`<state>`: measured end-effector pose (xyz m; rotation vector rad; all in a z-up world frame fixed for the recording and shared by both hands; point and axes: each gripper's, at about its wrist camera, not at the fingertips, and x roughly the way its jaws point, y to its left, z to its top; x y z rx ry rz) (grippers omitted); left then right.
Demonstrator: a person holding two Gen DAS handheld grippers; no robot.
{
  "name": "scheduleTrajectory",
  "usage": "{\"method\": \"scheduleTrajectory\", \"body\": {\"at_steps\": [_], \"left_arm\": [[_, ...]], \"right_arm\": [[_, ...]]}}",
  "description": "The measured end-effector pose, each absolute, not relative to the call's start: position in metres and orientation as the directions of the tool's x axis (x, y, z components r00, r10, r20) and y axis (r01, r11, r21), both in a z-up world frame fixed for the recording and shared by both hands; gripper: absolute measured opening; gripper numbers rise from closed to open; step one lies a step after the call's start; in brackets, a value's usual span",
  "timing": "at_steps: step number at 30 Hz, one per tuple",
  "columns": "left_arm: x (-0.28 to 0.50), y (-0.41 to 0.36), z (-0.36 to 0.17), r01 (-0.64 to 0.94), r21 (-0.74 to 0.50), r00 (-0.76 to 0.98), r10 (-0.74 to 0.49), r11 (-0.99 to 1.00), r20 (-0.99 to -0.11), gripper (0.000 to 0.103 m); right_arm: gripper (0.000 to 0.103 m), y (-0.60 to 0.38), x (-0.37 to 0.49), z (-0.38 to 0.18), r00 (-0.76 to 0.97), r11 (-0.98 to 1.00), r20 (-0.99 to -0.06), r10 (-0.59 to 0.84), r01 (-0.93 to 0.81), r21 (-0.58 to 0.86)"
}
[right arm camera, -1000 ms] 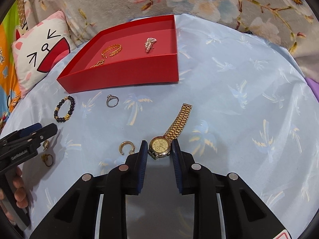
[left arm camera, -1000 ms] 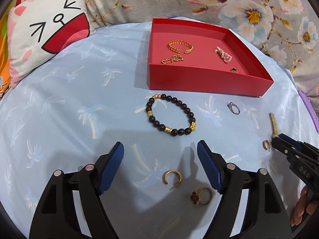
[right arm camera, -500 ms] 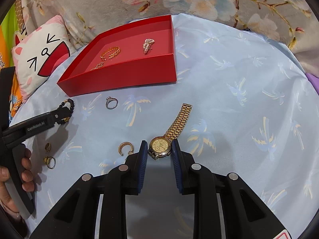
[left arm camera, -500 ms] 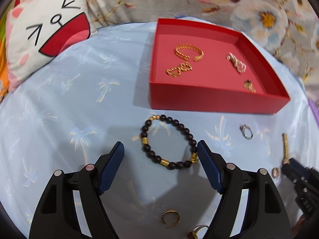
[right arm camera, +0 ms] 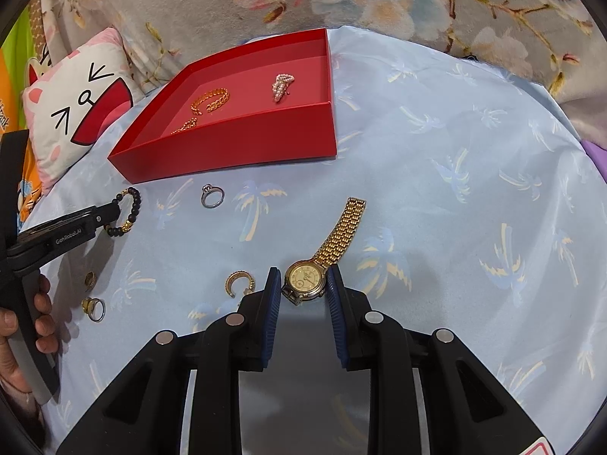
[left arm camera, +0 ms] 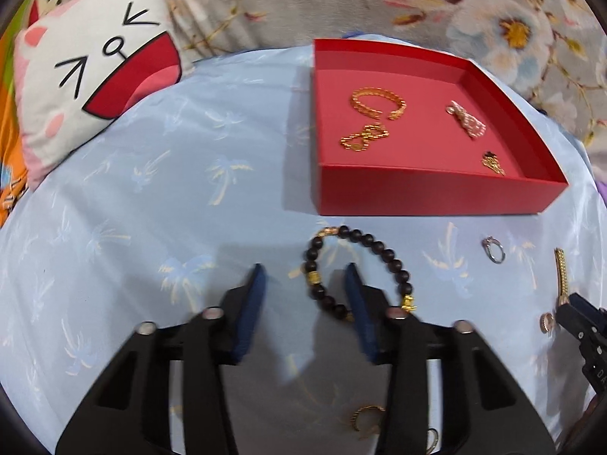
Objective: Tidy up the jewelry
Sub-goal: 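Grasp the black bead bracelet with the left tool while the right tool holds the watch, then carry the watch and bead bracelet into the red box and release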
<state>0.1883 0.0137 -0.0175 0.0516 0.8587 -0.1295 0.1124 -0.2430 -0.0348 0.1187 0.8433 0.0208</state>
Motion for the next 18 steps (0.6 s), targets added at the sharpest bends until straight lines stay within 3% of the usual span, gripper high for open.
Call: {"method": "scheduleTrajectory", "body": {"at_steps": [2,3,18], "left_arm": [[0.187,0.01,-0.017,0.156,-0.003,0.646,-0.105,0.988,-0.756,0.01],[0.187,0.009,-0.017,0.16,-0.003,0.646,-0.107,0.987,-0.756,0.008],[0.155,-0.007,0.017,0.29,-0.062,0.669,-0.248,0.955,-0.701,0.006]], "right_arm": [[0.023,-0.243,0.113,-0.035,0.665,0.993,-0.744,0.063,0.029,0.11],[0.023,-0.243,0.113,-0.035,0.665,0.994,-0.745,0.063,0.029,0.109],[0.022,-0.246,0.111,-0.033,0.672,0.992,-0.738,0.063,0.042,0.123]]}}
